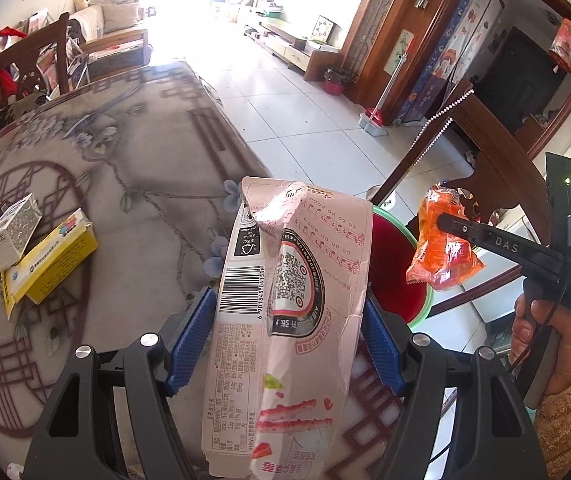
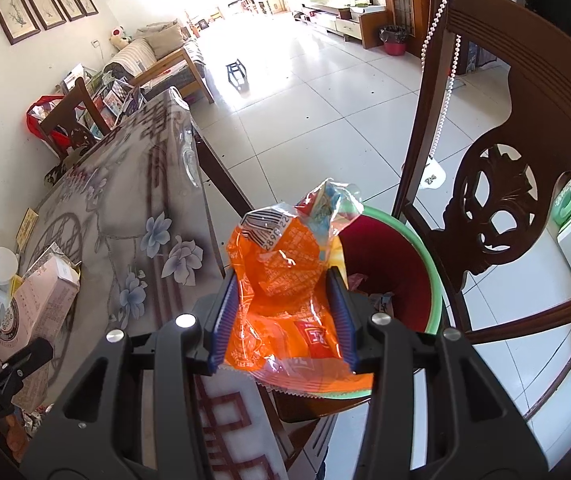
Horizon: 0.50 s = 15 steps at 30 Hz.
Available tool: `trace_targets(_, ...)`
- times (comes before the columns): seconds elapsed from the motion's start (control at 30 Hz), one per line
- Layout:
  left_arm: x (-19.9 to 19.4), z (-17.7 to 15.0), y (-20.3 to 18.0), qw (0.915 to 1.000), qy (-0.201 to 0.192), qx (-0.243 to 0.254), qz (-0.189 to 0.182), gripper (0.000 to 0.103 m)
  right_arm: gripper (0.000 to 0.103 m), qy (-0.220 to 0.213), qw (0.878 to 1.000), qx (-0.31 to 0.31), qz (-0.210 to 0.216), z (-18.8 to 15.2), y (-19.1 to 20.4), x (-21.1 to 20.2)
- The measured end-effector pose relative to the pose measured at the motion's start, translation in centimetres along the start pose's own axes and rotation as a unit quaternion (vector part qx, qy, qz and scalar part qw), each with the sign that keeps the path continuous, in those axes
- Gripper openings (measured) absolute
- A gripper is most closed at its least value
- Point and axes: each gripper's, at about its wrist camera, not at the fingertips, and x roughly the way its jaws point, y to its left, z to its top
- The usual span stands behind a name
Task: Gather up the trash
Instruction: 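Open the right tool over the bin while left tool carries the pink bag, then open the left tool over the red bin to drop the pink bag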
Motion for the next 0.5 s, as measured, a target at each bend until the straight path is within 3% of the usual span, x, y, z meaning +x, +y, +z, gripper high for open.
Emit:
trace_targets(0.07,0.2,0.2,-0.4,1.0,0.001,0.004,0.0,0.068,0.045,0.0,1.0,-0.001,-0.003,0.1,-0.2,0.1)
trace_targets(0.27,1.1,0.9,-1.9,0.9997,0.006,0.024,-0.005,0.068,0.064,0.001,1.0,0.003,-0.022,0.2,-1.2,0.6)
trace_targets(0.5,3.6,2.2,-5.4,0.9977,0.018,0.058,-0.032,0.068,0.069,-0.024,0.997,0.059,-0.039,-0.4,-4.6,-1.6)
